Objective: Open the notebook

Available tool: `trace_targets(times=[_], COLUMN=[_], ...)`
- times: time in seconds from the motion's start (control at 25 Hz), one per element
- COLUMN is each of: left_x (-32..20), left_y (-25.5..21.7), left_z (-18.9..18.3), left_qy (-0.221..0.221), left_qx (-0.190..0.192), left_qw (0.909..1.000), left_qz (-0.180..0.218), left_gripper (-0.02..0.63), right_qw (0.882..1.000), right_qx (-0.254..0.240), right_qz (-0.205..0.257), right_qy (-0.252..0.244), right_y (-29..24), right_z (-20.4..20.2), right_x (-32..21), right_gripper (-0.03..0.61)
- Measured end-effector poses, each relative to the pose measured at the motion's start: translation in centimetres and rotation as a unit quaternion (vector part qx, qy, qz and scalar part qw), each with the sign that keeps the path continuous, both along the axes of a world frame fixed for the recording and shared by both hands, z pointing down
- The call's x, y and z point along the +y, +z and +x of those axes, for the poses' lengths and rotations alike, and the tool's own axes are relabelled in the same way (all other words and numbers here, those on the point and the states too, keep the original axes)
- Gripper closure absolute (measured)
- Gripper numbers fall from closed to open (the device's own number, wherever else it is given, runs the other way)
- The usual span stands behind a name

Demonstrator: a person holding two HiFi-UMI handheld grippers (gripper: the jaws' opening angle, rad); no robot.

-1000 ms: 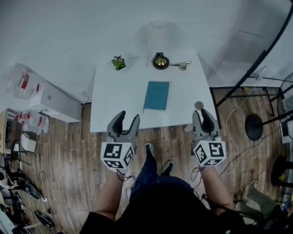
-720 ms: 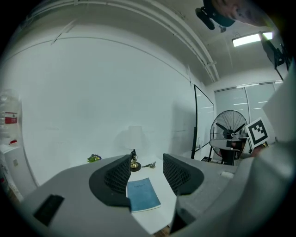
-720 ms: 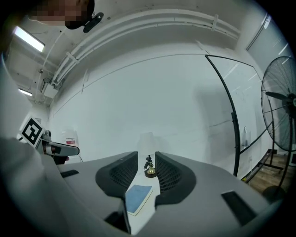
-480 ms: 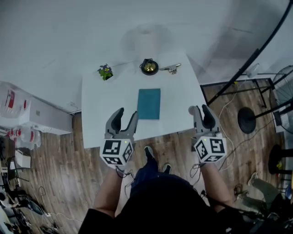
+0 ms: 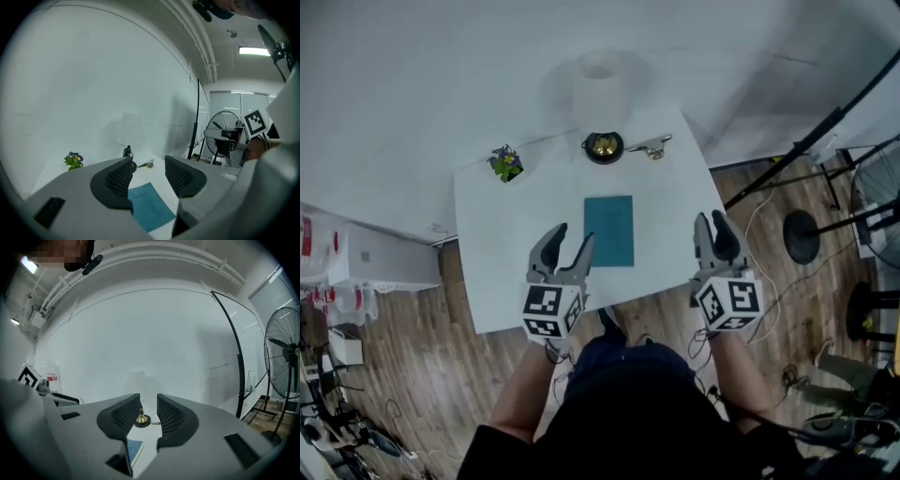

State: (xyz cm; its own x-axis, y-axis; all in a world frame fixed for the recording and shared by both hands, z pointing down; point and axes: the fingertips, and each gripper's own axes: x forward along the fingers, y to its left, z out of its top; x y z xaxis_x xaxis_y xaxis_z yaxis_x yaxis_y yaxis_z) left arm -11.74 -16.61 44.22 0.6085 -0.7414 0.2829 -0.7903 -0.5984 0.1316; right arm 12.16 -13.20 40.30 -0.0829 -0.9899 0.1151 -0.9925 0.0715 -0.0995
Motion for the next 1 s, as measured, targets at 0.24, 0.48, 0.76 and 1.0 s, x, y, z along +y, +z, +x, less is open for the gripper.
trace_targets(times=[0.24, 0.48, 0.76, 1.0], left_x=[-2.4, -3.1, -3.7, -4.0], left_y=[3.3, 6.9, 11.3, 15.9], left_z=[0.5, 2.3, 5.9, 9.4], left_qy=[0.019, 0.019, -0.028, -0.051], left_qx=[-0.017, -0.051, -0.115, -0.181], left_qw=[0.9994, 0.9969, 0.9900, 0.9775], left_qz=[-0.023, -0.057, -0.076, -0.095], left_gripper=[0.399, 0.399, 0.399, 0.399], right_qw=[1.000, 0.999, 0.998, 0.995], right_qx=[-0.002, -0.015, -0.034, -0.066], right_qz=[-0.015, -0.029, -0.034, -0.043], right_qy=[0.004, -0.009, -0.045, -0.061], right_y=[2.0, 3.7, 5.2, 7.3], right_z=[-0.6, 0.0, 3.3, 7.4], right_x=[-2.3, -4.0, -6.5, -7.9], right_gripper=[0.462, 0.462, 0.466, 0.478])
